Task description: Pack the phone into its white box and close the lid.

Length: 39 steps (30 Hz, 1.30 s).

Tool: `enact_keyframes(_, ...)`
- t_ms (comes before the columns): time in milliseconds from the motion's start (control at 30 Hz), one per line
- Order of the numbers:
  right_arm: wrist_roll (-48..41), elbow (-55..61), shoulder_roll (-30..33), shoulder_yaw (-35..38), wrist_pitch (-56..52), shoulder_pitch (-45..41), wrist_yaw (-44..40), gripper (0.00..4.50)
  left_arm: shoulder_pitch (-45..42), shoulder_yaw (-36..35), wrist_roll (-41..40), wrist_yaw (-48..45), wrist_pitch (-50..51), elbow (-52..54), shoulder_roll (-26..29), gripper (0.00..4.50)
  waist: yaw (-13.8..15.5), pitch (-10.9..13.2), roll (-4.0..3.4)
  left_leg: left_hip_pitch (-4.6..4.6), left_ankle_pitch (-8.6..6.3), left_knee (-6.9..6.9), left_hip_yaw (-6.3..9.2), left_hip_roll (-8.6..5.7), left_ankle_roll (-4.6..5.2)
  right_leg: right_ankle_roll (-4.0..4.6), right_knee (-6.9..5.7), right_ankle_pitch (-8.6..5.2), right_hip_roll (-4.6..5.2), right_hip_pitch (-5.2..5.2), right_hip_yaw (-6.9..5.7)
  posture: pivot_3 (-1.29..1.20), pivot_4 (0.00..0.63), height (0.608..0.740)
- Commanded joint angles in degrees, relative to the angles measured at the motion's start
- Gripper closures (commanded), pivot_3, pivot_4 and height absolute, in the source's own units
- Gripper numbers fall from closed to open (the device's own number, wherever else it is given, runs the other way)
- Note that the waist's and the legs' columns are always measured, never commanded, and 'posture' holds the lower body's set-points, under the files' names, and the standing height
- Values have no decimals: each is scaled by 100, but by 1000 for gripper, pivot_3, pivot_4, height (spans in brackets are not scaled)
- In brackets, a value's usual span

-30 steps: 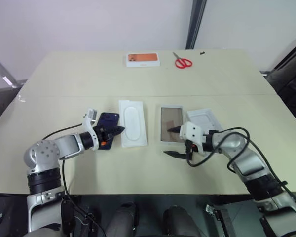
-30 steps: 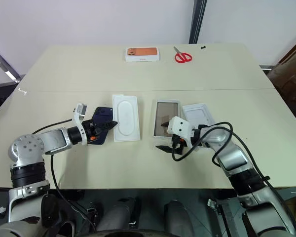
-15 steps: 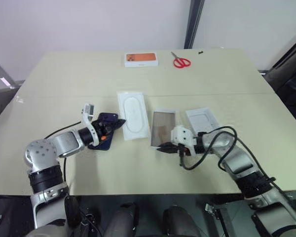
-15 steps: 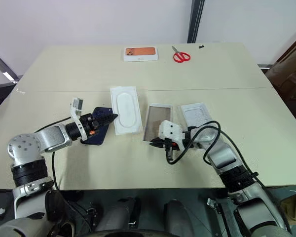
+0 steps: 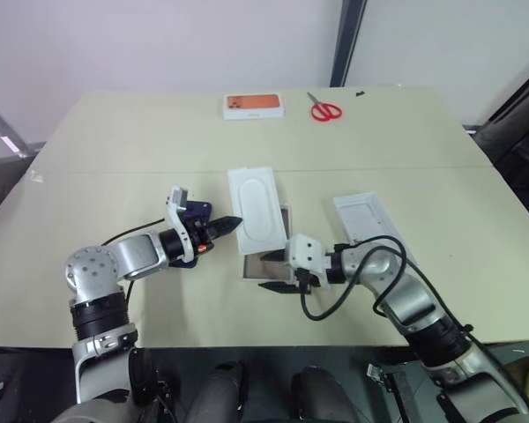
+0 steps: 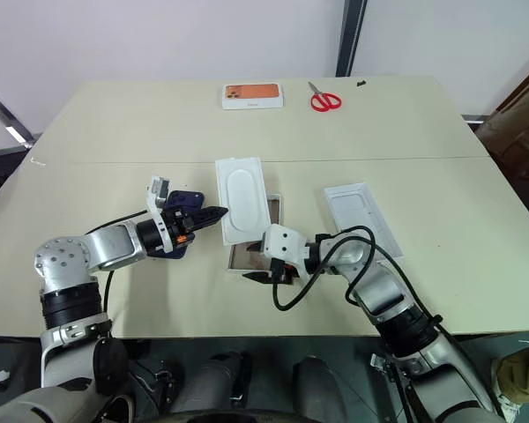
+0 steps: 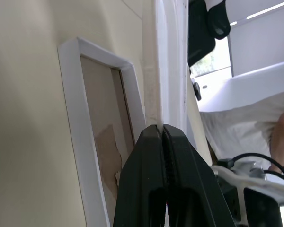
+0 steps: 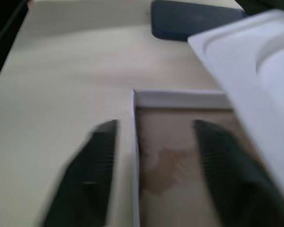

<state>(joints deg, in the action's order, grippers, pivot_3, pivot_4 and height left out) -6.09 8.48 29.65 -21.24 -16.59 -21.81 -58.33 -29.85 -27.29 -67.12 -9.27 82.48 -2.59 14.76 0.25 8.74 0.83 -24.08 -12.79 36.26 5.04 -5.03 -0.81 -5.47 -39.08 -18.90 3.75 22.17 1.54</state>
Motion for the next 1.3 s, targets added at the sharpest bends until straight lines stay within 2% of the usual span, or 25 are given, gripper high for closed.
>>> enact_keyframes(33,-365,689,361,507,-164,266,-97,1644,51,139,-82,-154,99,209,185,4500,4,0,0,-6,0,0,1,0,0,0,0,0,0,-2,0,0,150,734)
enact_keyframes(233,-805,1103,1297,1382,-201,944,-385,1644,117,534,78,-507,49,201,459,4500,39,1,1,-12,-2,0,0,-1,3,0,2,0,2,0,1,0,150,734)
enact_keyframes(333,-859,794,1372,1763,-169,870,-202,1644,63,825,217,-751,20,79,540,4500,19,1,1,-12,-3,-2,-1,0,6,1,1,0,1,2,3,0,150,734)
enact_keyframes(533,-733,546,1271,1860,-32,686,68,1644,-110,1250,607,-1168,-190,-146,650,4500,29,1,2,-15,0,-4,-1,1,2,1,2,0,1,5,2,0,150,734)
enact_keyframes(633,-700,512,1251,1846,30,701,138,1599,-172,1353,758,-1304,-269,-218,680,3517,31,1,2,-18,0,-2,-1,0,1,1,2,0,1,7,2,0,150,734)
enact_keyframes(833,-639,444,1145,1763,117,708,235,1599,-193,1307,816,-1360,-221,-127,656,562,31,1,2,-20,0,-1,0,0,1,1,2,0,1,9,2,0,150,734)
enact_keyframes(1100,-639,260,763,1634,120,257,426,1599,-104,1244,969,-1476,-464,83,858,562,-4,1,2,-21,2,-3,0,1,-1,1,0,0,1,13,2,0,150,734)
enact_keyframes(1200,-776,222,448,1471,-75,-91,444,1599,125,1451,1479,-2022,-1539,540,1193,562,-40,3,4,-21,3,-5,0,2,-4,1,0,0,0,15,2,0,150,734)
enact_keyframes(1300,-795,164,173,1364,-225,-295,514,2506,248,1462,1765,-2350,-2246,676,1344,497,-66,4,3,-22,8,-10,1,3,-12,2,1,0,0,17,2,0,150,734)
